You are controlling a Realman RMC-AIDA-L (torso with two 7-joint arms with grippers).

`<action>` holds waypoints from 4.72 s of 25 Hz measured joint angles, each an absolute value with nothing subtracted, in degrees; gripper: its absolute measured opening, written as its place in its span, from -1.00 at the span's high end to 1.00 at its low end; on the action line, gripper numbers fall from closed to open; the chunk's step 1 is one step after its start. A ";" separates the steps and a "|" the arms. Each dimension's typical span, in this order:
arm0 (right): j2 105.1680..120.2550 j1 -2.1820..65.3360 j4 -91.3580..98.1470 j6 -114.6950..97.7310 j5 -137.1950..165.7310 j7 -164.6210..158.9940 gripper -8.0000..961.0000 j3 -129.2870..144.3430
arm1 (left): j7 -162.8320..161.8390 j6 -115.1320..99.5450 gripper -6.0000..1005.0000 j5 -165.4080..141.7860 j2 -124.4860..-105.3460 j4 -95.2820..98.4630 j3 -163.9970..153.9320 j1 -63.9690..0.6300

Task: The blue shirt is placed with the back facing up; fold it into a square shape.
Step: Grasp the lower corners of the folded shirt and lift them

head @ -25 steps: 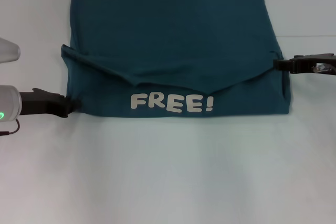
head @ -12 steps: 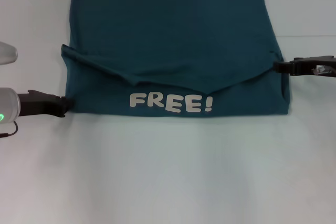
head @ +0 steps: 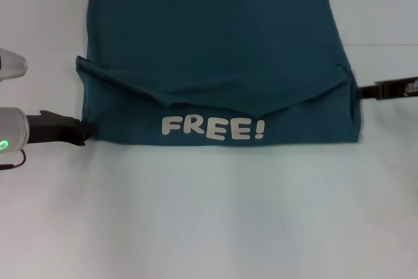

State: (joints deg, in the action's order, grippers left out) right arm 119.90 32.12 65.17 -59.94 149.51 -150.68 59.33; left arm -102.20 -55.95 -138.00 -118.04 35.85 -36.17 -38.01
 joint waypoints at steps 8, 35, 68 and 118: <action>119.85 32.87 65.78 -67.30 154.33 -155.32 -0.28 59.36 | -101.77 -55.99 0.88 -137.80 -118.08 35.94 -36.22 -37.63; 119.44 37.35 53.41 -59.84 154.00 -154.09 -0.27 60.20 | -100.46 -56.07 0.89 -137.80 -118.48 35.94 -36.82 -37.00; 119.44 39.37 47.55 -54.49 154.15 -153.54 0.53 60.14 | -100.46 -56.03 0.88 -137.99 -118.57 35.95 -36.83 -37.00; 120.58 0.20 90.62 -57.53 146.62 -158.46 0.93 88.56 | -97.39 -78.50 0.88 -132.29 -124.55 57.15 -36.31 -17.71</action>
